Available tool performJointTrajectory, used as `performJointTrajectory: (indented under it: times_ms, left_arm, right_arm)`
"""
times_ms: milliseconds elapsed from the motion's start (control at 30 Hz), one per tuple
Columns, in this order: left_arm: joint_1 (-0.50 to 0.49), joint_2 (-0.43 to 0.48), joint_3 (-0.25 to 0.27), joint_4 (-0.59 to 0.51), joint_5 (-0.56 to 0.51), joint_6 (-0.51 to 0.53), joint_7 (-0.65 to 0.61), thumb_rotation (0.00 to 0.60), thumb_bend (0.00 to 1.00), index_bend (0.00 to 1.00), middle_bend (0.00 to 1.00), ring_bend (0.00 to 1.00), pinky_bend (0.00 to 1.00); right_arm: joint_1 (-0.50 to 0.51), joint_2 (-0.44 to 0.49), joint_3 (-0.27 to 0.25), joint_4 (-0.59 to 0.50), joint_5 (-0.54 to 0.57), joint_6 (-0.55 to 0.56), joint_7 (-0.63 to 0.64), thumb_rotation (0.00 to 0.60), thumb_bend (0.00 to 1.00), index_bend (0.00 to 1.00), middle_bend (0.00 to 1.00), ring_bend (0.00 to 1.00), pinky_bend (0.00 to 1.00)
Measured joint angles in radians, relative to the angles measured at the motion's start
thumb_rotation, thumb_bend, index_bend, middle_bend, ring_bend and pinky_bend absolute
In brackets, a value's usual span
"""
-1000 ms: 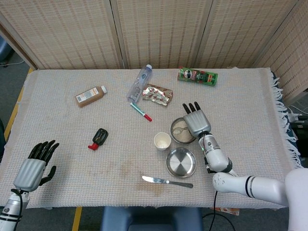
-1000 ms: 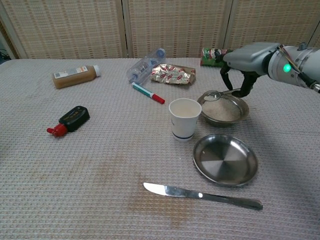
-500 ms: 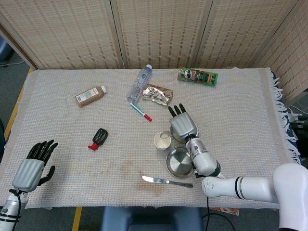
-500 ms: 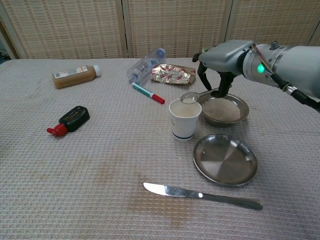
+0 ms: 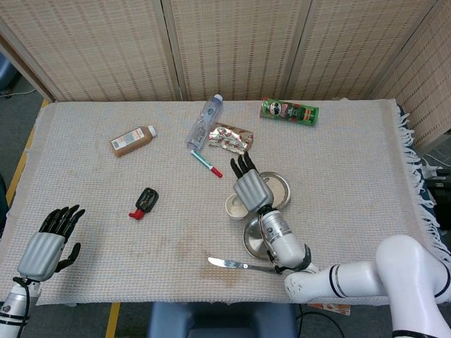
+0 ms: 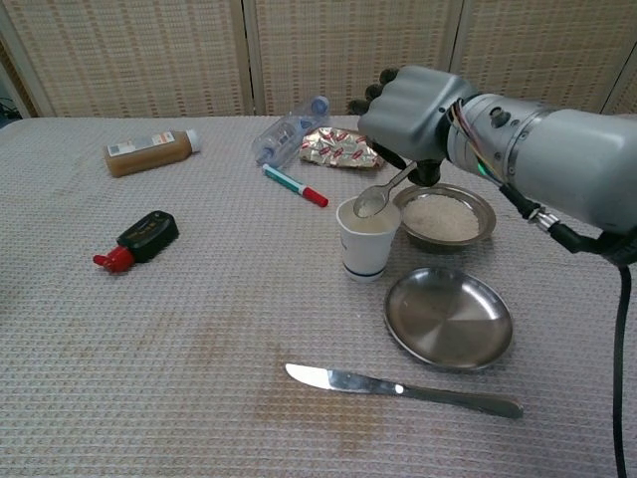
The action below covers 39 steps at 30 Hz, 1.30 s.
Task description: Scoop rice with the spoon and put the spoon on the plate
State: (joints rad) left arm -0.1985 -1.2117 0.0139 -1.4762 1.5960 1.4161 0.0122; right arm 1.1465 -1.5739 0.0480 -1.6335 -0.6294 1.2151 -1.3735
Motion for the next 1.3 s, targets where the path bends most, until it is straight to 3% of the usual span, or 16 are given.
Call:
performJointTrajectory:
  times_ms: [267,833,1100,1300]
  left_arm:
    - [0.001,0.0,0.002,-0.002,0.005,0.003,0.0,0.6,0.49,0.0,0.0,0.0,0.08]
    - [-0.002,0.001,0.004,0.002,0.003,-0.005,-0.007,0.6,0.49,0.0,0.0,0.0,0.08]
    - [0.001,0.001,0.004,0.0,0.006,0.001,-0.004,0.6,0.49,0.0,0.0,0.0,0.08]
    - [0.002,0.001,0.005,0.001,0.007,0.004,-0.004,0.6,0.49,0.0,0.0,0.0,0.08]
  right_arm:
    - [0.027,-0.031,-0.067,-0.023,-0.083,0.088,-0.176,0.6,0.33,0.59,0.0,0.0,0.0]
    - [0.069,-0.098,-0.179,-0.006,-0.204,0.147,-0.553,0.6,0.33,0.57,0.0,0.0,0.0]
    - [0.05,-0.098,-0.171,-0.017,-0.21,0.158,-0.58,0.6,0.33,0.57,0.0,0.0,0.0]
    - [0.024,-0.071,-0.152,-0.038,-0.213,0.166,-0.51,0.6,0.33,0.56,0.0,0.0,0.0]
